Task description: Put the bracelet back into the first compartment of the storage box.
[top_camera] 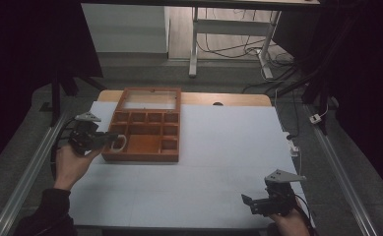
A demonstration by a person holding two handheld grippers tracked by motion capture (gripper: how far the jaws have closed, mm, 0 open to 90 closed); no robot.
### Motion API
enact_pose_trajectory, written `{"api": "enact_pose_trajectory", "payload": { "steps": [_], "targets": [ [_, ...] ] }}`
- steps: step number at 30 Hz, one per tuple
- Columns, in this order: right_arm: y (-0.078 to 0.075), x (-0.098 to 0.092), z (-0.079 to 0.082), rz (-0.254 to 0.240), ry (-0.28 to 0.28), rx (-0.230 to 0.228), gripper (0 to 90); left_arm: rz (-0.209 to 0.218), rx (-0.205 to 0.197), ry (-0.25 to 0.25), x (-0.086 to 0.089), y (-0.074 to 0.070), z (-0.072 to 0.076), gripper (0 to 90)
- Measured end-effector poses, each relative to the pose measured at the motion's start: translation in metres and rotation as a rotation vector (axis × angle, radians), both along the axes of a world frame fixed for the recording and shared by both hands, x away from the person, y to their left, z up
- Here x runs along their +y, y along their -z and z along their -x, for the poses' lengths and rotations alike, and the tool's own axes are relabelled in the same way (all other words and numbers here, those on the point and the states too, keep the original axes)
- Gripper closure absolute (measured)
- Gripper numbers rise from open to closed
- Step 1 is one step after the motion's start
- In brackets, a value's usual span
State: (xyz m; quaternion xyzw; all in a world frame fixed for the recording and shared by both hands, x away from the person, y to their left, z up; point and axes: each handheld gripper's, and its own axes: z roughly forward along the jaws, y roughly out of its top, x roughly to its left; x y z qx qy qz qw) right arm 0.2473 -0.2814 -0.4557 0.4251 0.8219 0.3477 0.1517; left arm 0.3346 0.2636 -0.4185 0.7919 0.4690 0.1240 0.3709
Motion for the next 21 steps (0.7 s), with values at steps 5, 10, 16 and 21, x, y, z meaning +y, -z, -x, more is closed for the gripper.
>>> {"api": "enact_pose_trajectory", "payload": {
  "steps": [5,10,16,21],
  "targets": [
    [0.0,0.0,0.0,-0.002,-0.001,0.004,0.0,-0.029,0.006,-0.003,0.0,-0.002,-0.007,85.3],
    [0.001,0.0,-0.001,0.0,-0.002,0.012,0.0,-0.034,0.0,-0.022,0.003,-0.008,-0.016,85.3],
    [0.0,0.001,-0.001,0.005,-0.007,0.004,0.0,-0.043,-0.005,-0.044,0.005,-0.012,-0.027,85.3],
    [0.001,0.001,-0.002,0.0,-0.008,0.011,0.0,-0.032,-0.011,-0.067,0.008,-0.012,-0.042,85.3]
  ]
}}
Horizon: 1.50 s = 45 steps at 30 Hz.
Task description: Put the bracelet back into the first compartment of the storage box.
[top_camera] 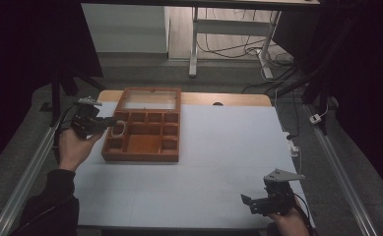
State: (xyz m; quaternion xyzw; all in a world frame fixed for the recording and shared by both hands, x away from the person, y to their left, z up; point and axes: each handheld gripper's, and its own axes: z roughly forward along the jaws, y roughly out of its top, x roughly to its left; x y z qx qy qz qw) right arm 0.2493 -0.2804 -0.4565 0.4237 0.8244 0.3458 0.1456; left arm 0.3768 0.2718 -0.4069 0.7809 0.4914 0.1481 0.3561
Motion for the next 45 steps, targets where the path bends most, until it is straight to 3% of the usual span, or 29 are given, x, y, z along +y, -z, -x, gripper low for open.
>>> {"api": "enact_pose_trajectory", "payload": {
  "steps": [7,15,17,27,30,42,45],
  "targets": [
    [0.0,0.0,0.001,0.003,-0.001,-0.002,0.0,0.0,-0.006,-0.042,0.001,0.004,-0.019,85.3],
    [0.0,0.001,0.0,0.007,-0.006,0.003,0.0,-0.025,0.023,-0.083,0.008,0.016,-0.036,85.3],
    [0.0,0.001,-0.001,0.01,-0.005,0.005,0.0,-0.01,0.022,-0.098,0.011,0.017,-0.041,85.3],
    [0.0,0.002,0.001,0.023,-0.014,-0.004,0.0,-0.001,-0.003,-0.109,0.008,0.01,-0.059,85.3],
    [0.0,0.003,0.001,0.023,-0.014,-0.002,0.0,0.019,-0.009,-0.112,0.008,0.009,-0.065,85.3],
    [0.0,0.002,0.001,0.016,-0.02,0.0,0.0,-0.054,-0.006,-0.127,0.0,0.01,-0.089,85.2],
    [0.0,0.002,0.001,0.014,-0.02,0.0,0.0,-0.055,0.007,-0.142,0.002,0.013,-0.094,85.2]
  ]
}}
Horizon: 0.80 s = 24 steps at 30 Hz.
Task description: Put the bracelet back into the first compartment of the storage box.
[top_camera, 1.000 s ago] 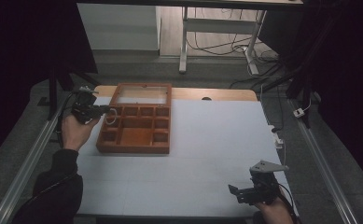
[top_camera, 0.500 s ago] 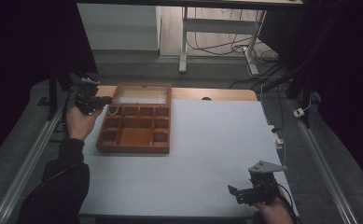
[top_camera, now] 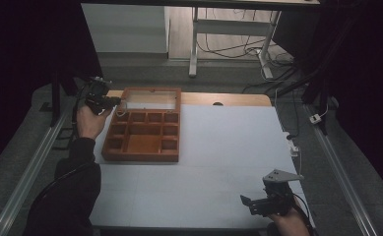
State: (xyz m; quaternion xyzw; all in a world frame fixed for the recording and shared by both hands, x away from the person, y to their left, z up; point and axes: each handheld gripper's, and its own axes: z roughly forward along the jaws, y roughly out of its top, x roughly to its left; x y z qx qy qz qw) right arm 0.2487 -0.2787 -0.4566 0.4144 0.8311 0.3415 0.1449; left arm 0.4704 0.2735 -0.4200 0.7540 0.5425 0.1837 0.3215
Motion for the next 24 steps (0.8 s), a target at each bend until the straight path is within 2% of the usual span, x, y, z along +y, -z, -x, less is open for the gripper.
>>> {"api": "enact_pose_trajectory", "payload": {
  "steps": [5,9,13,20,24],
  "targets": [
    [0.0,0.0,0.0,0.001,-0.005,-0.002,0.0,-0.003,0.03,-0.016,0.0,0.013,-0.006,85.2],
    [0.0,0.0,0.0,0.002,-0.007,0.002,0.0,-0.038,0.048,-0.018,-0.002,0.023,-0.01,85.1],
    [0.0,0.0,0.0,-0.001,-0.01,0.001,0.0,-0.028,0.077,-0.03,-0.002,0.035,-0.016,85.0],
    [0.0,0.0,0.001,0.003,-0.018,-0.004,0.0,-0.056,0.123,-0.036,-0.009,0.061,-0.021,84.4],
    [0.0,0.001,0.001,0.004,-0.021,-0.003,0.0,-0.071,0.149,-0.035,-0.01,0.071,-0.023,84.0]
  ]
}}
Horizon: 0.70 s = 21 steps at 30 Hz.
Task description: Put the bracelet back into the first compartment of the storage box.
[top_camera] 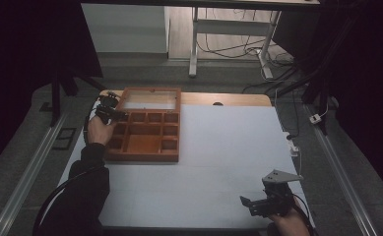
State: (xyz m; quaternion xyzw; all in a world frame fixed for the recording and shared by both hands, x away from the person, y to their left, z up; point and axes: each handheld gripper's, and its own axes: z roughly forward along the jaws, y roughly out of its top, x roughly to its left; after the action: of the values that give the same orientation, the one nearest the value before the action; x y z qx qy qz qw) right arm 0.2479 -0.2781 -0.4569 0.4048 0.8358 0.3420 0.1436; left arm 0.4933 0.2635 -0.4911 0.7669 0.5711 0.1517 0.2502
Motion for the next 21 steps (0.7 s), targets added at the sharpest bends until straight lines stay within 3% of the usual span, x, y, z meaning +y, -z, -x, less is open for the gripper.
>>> {"api": "enact_pose_trajectory", "payload": {
  "steps": [7,14,21],
  "targets": [
    [0.0,0.001,0.0,0.007,-0.002,-0.002,0.0,-0.01,-0.007,0.012,0.002,0.001,0.002,75.6],
    [0.0,0.001,0.0,0.009,-0.001,-0.002,0.0,0.03,-0.029,0.009,0.01,-0.005,0.008,66.6],
    [0.0,0.001,0.001,0.013,-0.003,-0.002,0.0,0.061,-0.071,0.042,0.01,-0.02,0.014,59.0]
  ]
}}
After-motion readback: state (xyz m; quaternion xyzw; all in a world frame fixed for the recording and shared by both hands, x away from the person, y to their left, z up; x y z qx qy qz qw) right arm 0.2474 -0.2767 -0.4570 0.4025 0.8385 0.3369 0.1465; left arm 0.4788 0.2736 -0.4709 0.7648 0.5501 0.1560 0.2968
